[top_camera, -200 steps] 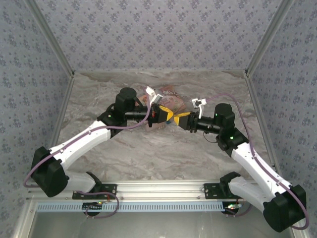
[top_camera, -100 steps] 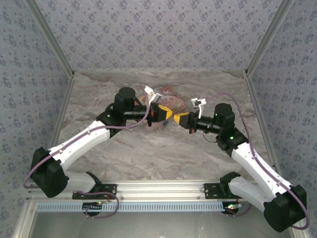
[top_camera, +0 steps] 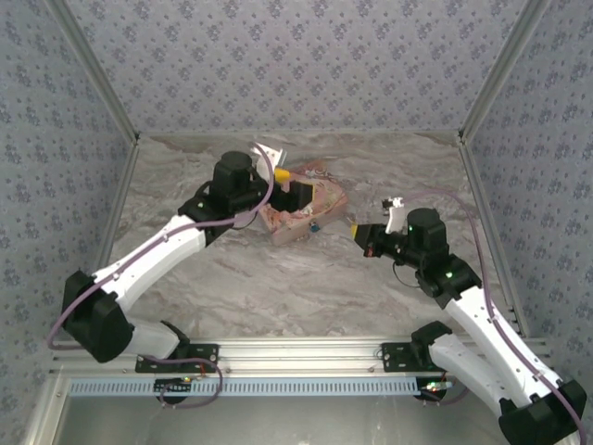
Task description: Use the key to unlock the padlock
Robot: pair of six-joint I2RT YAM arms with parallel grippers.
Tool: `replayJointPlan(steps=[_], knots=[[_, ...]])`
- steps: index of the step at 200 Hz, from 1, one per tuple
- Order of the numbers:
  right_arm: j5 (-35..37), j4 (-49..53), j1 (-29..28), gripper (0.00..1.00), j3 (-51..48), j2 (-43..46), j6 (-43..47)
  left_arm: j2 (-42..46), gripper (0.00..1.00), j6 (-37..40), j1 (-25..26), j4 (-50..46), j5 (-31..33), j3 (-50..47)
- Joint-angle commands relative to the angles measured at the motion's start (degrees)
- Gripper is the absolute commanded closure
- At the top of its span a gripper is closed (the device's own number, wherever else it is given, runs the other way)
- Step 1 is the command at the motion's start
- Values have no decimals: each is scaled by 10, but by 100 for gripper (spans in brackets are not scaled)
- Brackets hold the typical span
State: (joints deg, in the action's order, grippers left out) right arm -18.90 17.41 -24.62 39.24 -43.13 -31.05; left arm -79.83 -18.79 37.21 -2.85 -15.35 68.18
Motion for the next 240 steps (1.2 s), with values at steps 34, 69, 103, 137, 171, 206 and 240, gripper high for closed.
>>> replayJointPlan(steps=[34, 69, 103, 137, 171, 206, 240], knots=[[149, 189, 4, 100, -21, 72, -45, -198, 2, -48, -45, -159, 140, 190], [178, 229, 4, 100, -30, 105, -76, -313, 3, -63, -41, -212, 135, 317], [185, 254, 4, 100, -25, 114, -77, -409, 3, -58, -28, -266, 137, 432], [192, 261, 4, 100, -26, 118, -74, -499, 2, -40, -10, -340, 153, 571], [191, 261, 4, 100, -25, 118, -74, -580, 2, -30, 1, -410, 166, 691], [190, 264, 4, 100, -21, 120, -74, -642, 2, -33, 1, -452, 158, 781], [192, 267, 4, 100, -17, 124, -74, -664, 2, -27, 2, -457, 135, 796]])
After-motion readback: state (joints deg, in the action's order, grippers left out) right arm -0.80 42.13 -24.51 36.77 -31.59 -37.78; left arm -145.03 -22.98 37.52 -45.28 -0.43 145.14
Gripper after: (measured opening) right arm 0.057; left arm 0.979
